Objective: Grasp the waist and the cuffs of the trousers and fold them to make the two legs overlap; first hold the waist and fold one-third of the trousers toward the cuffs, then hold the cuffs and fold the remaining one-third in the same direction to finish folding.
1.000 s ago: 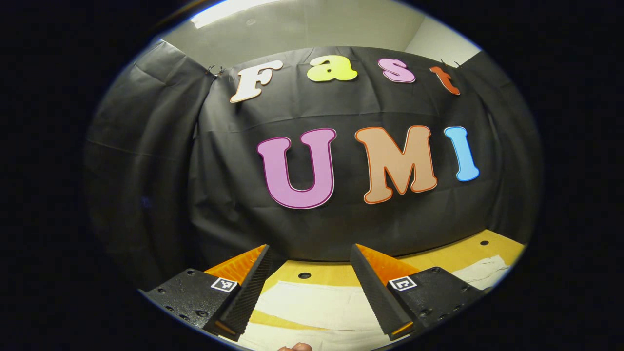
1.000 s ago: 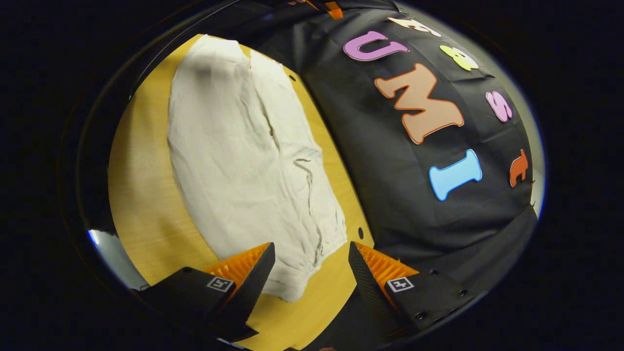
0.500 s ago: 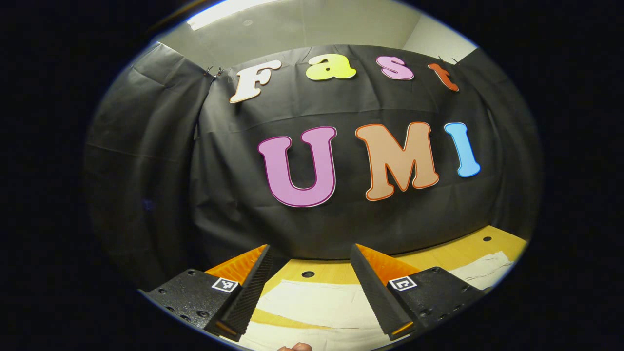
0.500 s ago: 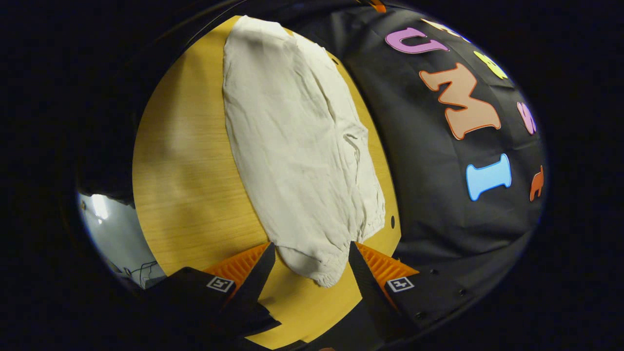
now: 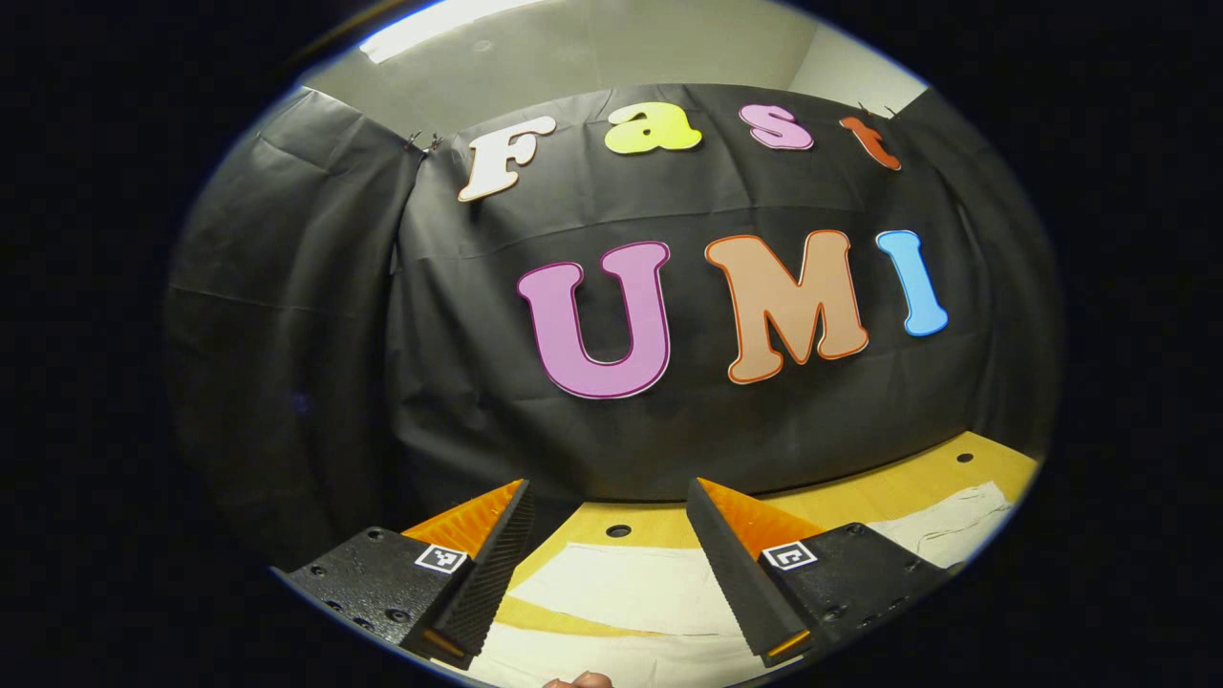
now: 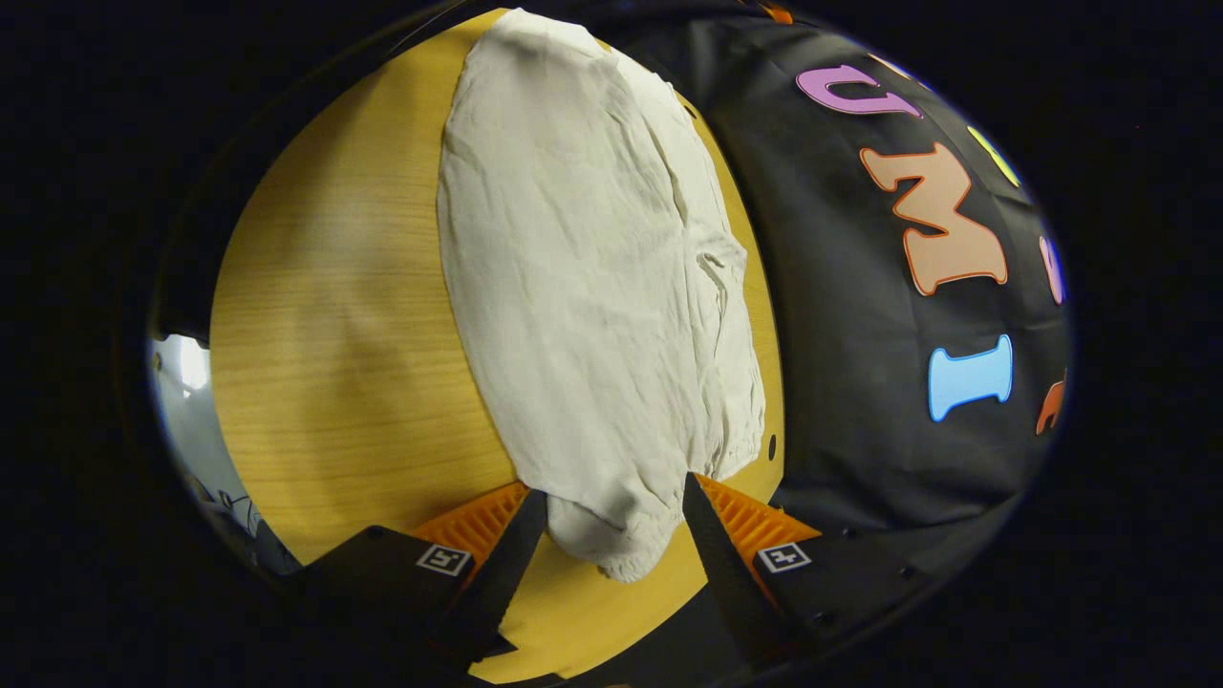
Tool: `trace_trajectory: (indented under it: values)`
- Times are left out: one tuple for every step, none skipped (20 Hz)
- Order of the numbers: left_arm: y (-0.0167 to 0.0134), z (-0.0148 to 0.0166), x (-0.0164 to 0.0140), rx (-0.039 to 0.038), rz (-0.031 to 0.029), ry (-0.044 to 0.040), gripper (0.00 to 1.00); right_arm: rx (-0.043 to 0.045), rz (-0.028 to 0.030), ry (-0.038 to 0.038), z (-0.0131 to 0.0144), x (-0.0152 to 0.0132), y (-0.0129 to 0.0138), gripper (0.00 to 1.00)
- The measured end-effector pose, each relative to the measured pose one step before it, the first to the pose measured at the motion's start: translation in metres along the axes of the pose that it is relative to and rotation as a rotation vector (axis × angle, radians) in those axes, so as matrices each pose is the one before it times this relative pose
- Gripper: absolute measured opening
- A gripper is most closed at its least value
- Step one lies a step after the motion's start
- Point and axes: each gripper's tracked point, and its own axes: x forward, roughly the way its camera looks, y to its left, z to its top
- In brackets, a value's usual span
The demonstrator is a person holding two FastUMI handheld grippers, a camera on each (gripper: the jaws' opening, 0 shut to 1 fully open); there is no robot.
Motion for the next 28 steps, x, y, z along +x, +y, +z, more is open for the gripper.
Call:
trace_trajectory:
  values:
    - [0.00227, -0.00200, -0.00150, 0.00204, 0.00321, 0.00513, 0.95, 0.00432, -0.01194, 0.00589, -0.00102, 0.00507, -0.00365, 0.92]
    - [0.00103, -0.00165, -0.00024, 0.00287, 0.00194, 0.00453, 0.95, 0.00719, 0.00045, 0.00804, 0.00127, 0.00383, -0.00187, 0.89]
    - [0.00078, -0.00055, -0.00099, 0.00437, 0.00203, 0.00341, 0.95, 0.00662, 0.00188, 0.00878, -0.00063, 0.00668, 0.00029, 0.88]
    - [0.00093, -0.00019, -0.00099, 0.00607, 0.00189, 0.00148, 0.95, 0.00254, -0.00395, 0.00537, 0.00212, 0.00397, -0.00290, 0.76]
    - [0.00140, -0.00085, -0.00134, 0.00598, 0.00186, 0.00059, 0.95, 0.00878, 0.01465, 0.00963, -0.00035, 0.00300, 0.00417, 0.73]
    - [0.00132, 0.00005, -0.00011, 0.00443, 0.00187, -0.00086, 0.95, 0.00611, 0.00772, 0.00624, -0.00006, 0.00178, 0.00166, 0.65]
    - [0.00210, -0.00279, -0.00127, 0.00486, 0.00115, 0.00199, 0.95, 0.00424, 0.01611, 0.00704, 0.00006, 0.00257, 0.00580, 0.55]
    - [0.00218, -0.00142, -0.00116, 0.00647, 0.00207, 0.00582, 0.95, -0.00725, 0.00214, 0.00835, 0.00014, 0.00250, 0.00568, 0.40]
    - [0.00312, -0.00144, -0.00112, 0.00685, 0.00340, 0.00220, 0.95, -0.01809, -0.00142, 0.00046, 0.00018, -0.00482, 0.00442, 0.24]
    - [0.00257, -0.00196, -0.00124, 0.00871, 0.00177, 0.00154, 0.96, -0.01624, -0.01541, 0.00456, 0.00230, 0.00278, -0.00110, 0.13]
    - [0.00371, -0.00482, -0.00192, 0.01136, 0.00393, 0.00460, 0.96, 0.01084, -0.01593, 0.00165, -0.00398, -0.00056, -0.00244, 0.12]
    - [0.00449, -0.00394, -0.00257, 0.01439, 0.00384, 0.00679, 0.96, 0.03513, 0.00055, 0.01181, -0.00250, 0.00002, -0.00071, 0.07]
    - [0.00502, -0.00466, -0.00075, 0.02022, 0.00201, 0.01004, 0.96, 0.03896, 0.00876, 0.01224, 0.00003, 0.00129, 0.00016, 0.07]
    - [0.00616, -0.00441, -0.00184, 0.03046, 0.00767, 0.00561, 0.96, 0.03288, 0.00707, 0.01150, 0.00046, -0.00032, -0.00149, 0.07]
    - [0.00698, -0.00313, -0.00151, 0.03419, 0.00458, 0.00047, 0.96, 0.01447, 0.00003, 0.00779, 0.00095, -0.00023, 0.00121, 0.04]
    - [0.00481, -0.00575, -0.00100, 0.03541, -0.00346, 0.00410, 0.96, -0.01010, -0.00595, -0.00240, 0.00050, -0.00085, 0.00006, 0.07]
    - [0.00480, -0.01069, -0.00200, 0.03764, -0.00389, 0.01134, 0.96, -0.02156, -0.00758, -0.00405, 0.00065, -0.00102, 0.00063, 0.07]
    - [0.00413, -0.00994, -0.00179, 0.03716, -0.00704, 0.01976, 0.96, -0.01837, -0.00358, -0.00802, 0.00151, 0.00072, -0.00009, 0.03]
    - [0.00545, -0.01199, -0.00303, 0.03707, -0.00450, 0.01822, 0.96, 0.00009, 0.00273, -0.00422, -0.00187, 0.00014, -0.00003, 0.07]
    - [0.00543, -0.01228, -0.00244, 0.03539, -0.00323, 0.02022, 0.96, 0.02124, 0.00846, -0.00021, -0.00074, 0.00045, -0.00082, 0.07]
    - [0.00441, -0.01373, -0.00236, 0.03530, -0.00747, 0.02447, 0.96, 0.02740, 0.01008, 0.00477, -0.00054, -0.00012, 0.00043, 0.07]
    - [0.00277, -0.01496, -0.00046, 0.03708, -0.00709, 0.03234, 0.96, 0.01835, 0.00887, 0.00238, 0.00119, -0.00063, -0.00047, 0.07]
    - [0.00115, -0.01599, -0.00215, 0.03748, -0.01129, 0.02776, 0.96, 0.00470, 0.00412, 0.00090, -0.00050, -0.00056, 0.00051, 0.07]
    - [-0.00022, -0.01416, -0.00366, 0.03774, -0.01439, 0.02718, 0.96, -0.00925, -0.00127, -0.00377, 0.00125, 0.00039, -0.00020, 0.07]
    - [-0.00388, -0.01771, -0.00292, 0.03878, -0.01999, 0.02762, 0.97, -0.01255, -0.00324, -0.00127, -0.00042, -0.00006, 0.00019, 0.07]
    - [-0.00475, -0.01475, -0.00218, 0.03962, -0.02324, 0.02639, 0.97, -0.00696, -0.00278, -0.00039, 0.00017, -0.00074, -0.00002, 0.07]
    - [-0.00763, -0.01276, 0.00217, 0.03857, -0.03067, 0.02091, 0.97, 0.00096, -0.00129, 0.00085, -0.00054, 0.00045, 0.00003, 0.07]
    - [-0.00877, -0.01360, 0.00049, 0.03065, -0.03261, 0.02746, 0.97, 0.00692, 0.00062, 0.00261, -0.00004, 0.00032, -0.00084, 0.07]
